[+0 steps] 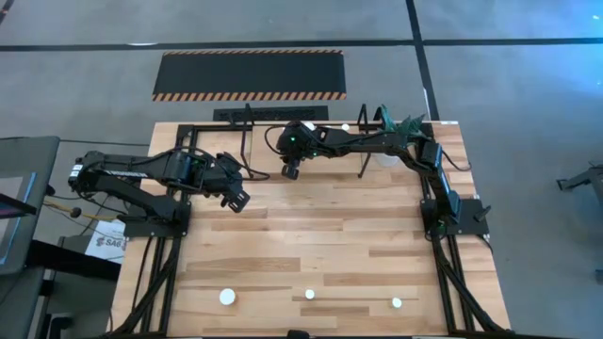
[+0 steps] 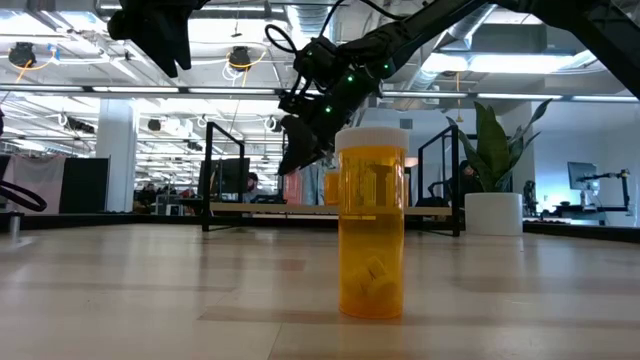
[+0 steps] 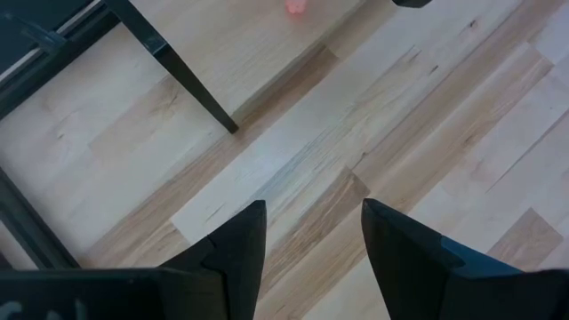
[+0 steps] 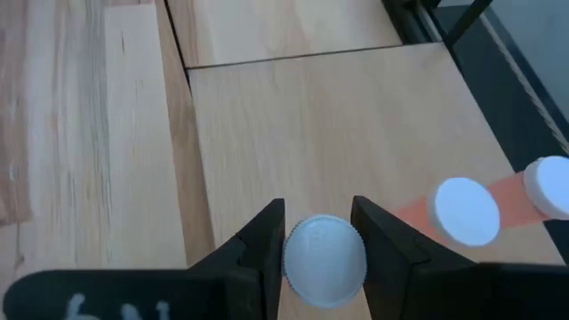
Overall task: Pick and place medicine bottles onto shelf by color
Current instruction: Put the pink pill bottle on the shelf aligned with the other pink pill bottles
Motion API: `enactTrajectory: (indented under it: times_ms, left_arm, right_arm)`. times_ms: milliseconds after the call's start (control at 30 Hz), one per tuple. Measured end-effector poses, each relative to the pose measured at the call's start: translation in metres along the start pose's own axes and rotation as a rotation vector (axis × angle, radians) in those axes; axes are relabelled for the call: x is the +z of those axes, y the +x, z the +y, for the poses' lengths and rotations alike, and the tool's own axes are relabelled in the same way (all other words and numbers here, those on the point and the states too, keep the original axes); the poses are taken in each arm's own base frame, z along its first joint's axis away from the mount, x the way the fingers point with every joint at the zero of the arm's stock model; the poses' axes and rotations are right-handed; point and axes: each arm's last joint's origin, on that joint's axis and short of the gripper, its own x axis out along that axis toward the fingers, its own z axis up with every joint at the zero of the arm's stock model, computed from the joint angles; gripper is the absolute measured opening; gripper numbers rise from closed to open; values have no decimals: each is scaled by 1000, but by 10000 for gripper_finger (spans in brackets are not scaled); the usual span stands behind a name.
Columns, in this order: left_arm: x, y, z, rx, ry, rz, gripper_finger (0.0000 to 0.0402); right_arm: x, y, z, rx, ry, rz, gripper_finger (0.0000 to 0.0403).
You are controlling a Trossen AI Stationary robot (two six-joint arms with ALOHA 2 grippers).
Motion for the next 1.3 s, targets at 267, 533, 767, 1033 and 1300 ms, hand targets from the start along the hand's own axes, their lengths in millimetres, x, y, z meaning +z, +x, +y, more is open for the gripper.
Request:
enactTrajectory:
  times_ms: [267,533,767,1033,1300]
  left_arm:
    - [0,0,0,0,0,0,173]
    - [0,0,0,0,0,0,173]
    - [0,0,0,1,0,0,174]
    - [0,0,0,2,8,1,174]
    - [0,0,1,6,13,1,173]
  right_arm:
    - [-2,0,0,3,-1,20,136]
    - [-1,0,0,1,-3,7,136]
    - [-1,0,-1,-2,-24,4,136]
    - [-11,7,0,-10,-11,-21,136]
    - [-9,7,6,-21,-24,-30,136]
